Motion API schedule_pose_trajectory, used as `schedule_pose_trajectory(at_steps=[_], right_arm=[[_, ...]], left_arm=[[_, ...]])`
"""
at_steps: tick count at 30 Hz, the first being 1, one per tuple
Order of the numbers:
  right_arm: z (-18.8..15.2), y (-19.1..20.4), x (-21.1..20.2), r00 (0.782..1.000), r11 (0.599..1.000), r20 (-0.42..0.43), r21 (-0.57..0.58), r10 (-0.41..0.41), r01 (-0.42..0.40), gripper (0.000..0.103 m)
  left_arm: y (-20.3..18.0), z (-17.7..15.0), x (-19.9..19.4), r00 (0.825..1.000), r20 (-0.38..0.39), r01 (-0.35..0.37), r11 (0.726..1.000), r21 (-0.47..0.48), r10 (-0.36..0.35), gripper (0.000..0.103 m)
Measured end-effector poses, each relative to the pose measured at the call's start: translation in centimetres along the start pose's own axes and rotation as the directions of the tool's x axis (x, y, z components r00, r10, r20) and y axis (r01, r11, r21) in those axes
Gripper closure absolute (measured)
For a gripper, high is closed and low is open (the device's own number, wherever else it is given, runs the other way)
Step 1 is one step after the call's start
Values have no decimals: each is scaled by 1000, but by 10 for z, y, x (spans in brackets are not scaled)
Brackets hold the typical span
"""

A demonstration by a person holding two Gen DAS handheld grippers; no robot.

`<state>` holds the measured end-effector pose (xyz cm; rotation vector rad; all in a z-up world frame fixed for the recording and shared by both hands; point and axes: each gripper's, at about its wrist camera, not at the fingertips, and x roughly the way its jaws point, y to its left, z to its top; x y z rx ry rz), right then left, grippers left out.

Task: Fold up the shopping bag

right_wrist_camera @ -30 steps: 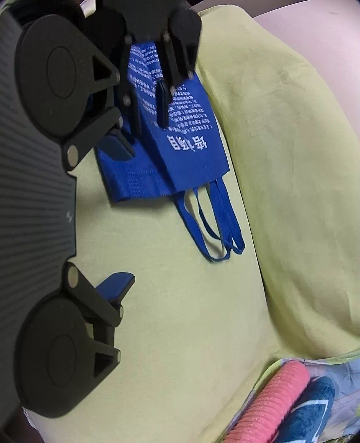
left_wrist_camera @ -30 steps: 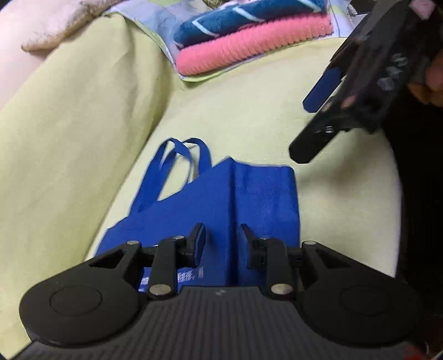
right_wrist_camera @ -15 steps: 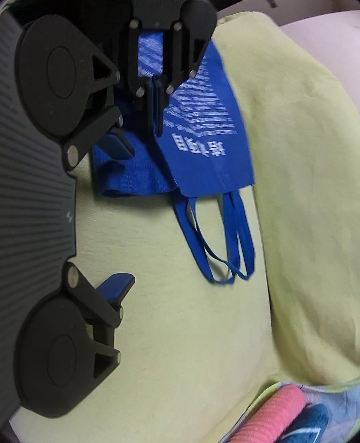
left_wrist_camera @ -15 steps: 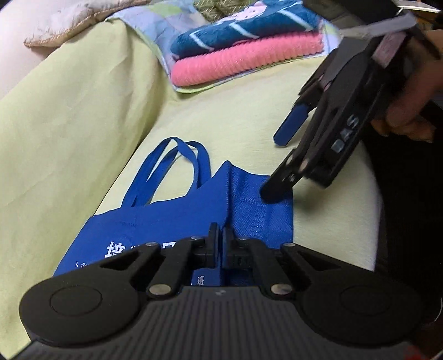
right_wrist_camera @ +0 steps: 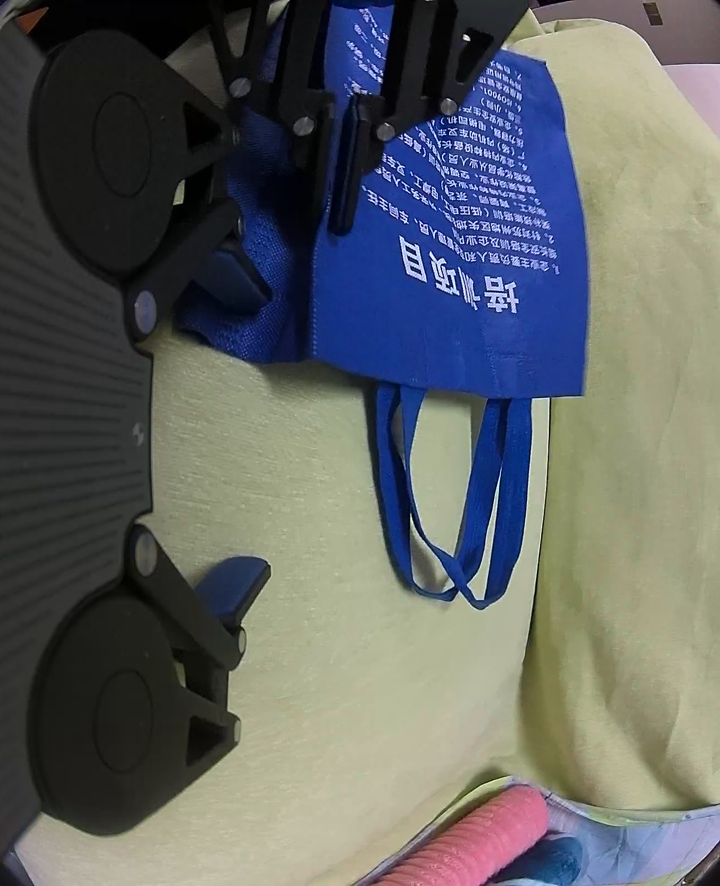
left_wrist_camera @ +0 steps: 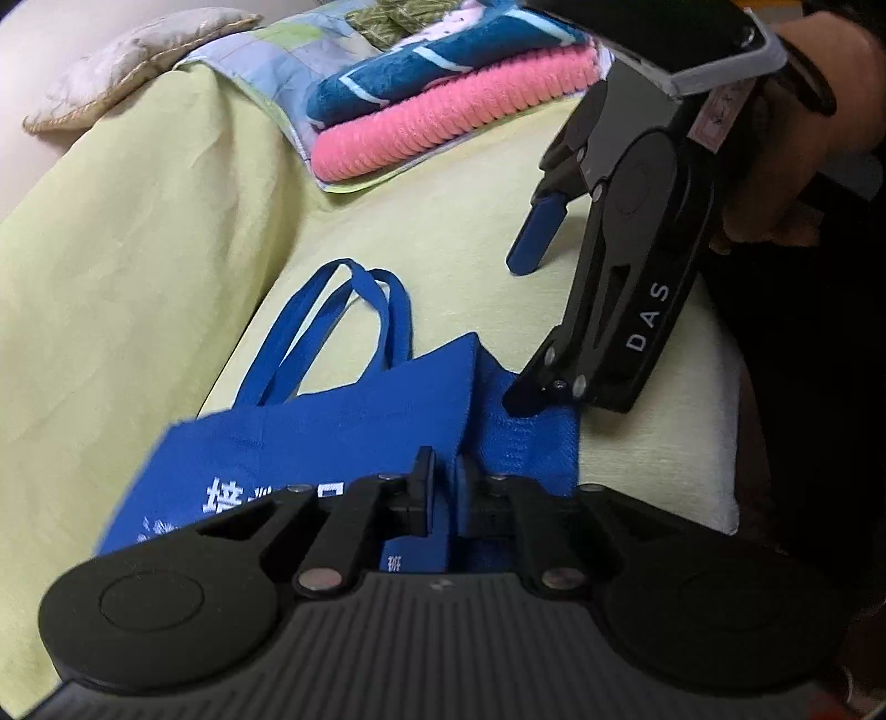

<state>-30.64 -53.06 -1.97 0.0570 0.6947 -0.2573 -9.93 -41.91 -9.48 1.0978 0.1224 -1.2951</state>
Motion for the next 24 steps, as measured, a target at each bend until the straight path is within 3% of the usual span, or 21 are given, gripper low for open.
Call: schedule_pose_trajectory(at_steps=[4,6,9,13,24], right_arm=[[-3,3,-6,1000,1000,11,-16,-6,6,8],[-4,5,-9,1000,1000,16,-23,-9,9,8],[-6,9,-14,1000,999,28,-48,-14,15,8],[-7,17,-11,999,994,23,-98,-37,39,8],[-3,19,-1,997,991,25,-110,-69,71,2]], left_arm=[[-1,5,8,1000,-12,-4,1000,23,4,90],[-1,6,10,1000,-15,9,1000,17,-9,99],[1,6,9,1000,-6,17,1000,0,-17,103],[4,3,0,999,27,33,999,-21,-33,103],[-17,-11,-20,997,53,57,996,62,-60,103]])
